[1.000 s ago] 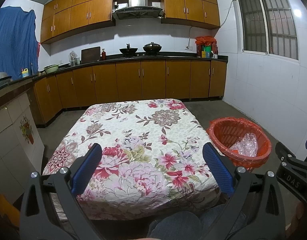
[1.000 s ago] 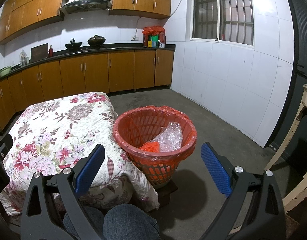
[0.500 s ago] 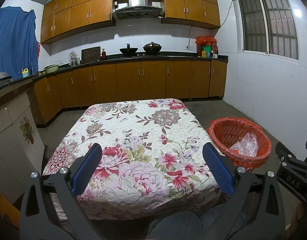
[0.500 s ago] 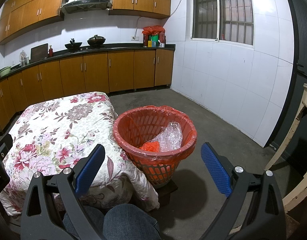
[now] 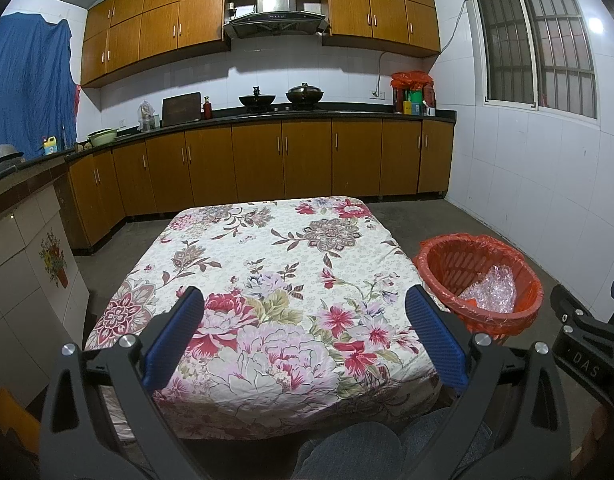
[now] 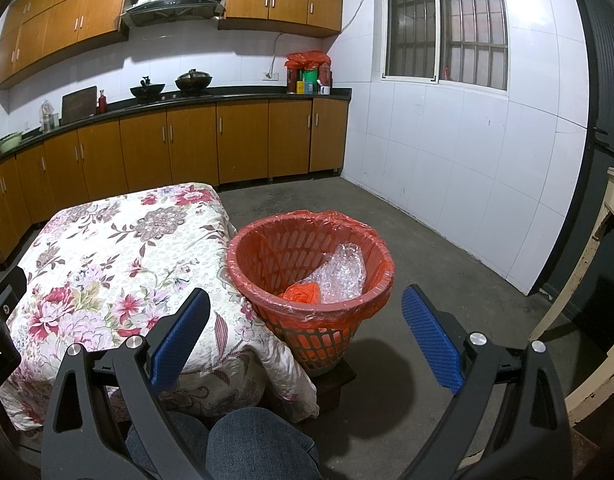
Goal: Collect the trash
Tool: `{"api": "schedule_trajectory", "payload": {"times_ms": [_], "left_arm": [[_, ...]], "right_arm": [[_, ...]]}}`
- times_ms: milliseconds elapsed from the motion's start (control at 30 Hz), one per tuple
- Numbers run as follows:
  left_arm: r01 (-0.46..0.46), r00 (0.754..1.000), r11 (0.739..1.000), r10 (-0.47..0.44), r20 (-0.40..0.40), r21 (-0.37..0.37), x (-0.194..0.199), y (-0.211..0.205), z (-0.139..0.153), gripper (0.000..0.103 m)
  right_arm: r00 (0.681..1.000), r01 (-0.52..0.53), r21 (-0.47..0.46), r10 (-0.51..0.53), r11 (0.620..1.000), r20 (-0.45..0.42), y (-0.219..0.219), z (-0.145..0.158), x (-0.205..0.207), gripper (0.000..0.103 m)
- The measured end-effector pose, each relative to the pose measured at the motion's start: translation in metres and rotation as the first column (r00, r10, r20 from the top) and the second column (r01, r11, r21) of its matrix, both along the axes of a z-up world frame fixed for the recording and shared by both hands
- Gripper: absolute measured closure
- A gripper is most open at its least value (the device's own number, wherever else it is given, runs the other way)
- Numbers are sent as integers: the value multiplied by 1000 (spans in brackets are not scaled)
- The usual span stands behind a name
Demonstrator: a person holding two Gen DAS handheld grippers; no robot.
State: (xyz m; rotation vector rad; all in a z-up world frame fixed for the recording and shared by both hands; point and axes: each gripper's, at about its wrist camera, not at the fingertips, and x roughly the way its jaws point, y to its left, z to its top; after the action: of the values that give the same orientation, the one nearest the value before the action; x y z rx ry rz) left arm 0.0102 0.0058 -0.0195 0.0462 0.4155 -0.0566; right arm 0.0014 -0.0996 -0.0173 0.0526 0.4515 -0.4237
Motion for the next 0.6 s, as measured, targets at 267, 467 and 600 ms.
{"api": "schedule_trajectory", "payload": {"times_ms": [267,467,600], "left_arm": [[0,1000,1000,0,-1,0,0,0,0,4],[0,1000,1000,0,-2,1,0,0,0,4],[1,1000,1000,-1,-3,1,-1,0,0,4]], "right_arm": [[1000,0,0,0,1000,-1,0,0,0,7],[1000,0,1,0,1000,-2,1,-1,-1,7],[1000,0,1,0,1000,-2,0,0,1,7]]}}
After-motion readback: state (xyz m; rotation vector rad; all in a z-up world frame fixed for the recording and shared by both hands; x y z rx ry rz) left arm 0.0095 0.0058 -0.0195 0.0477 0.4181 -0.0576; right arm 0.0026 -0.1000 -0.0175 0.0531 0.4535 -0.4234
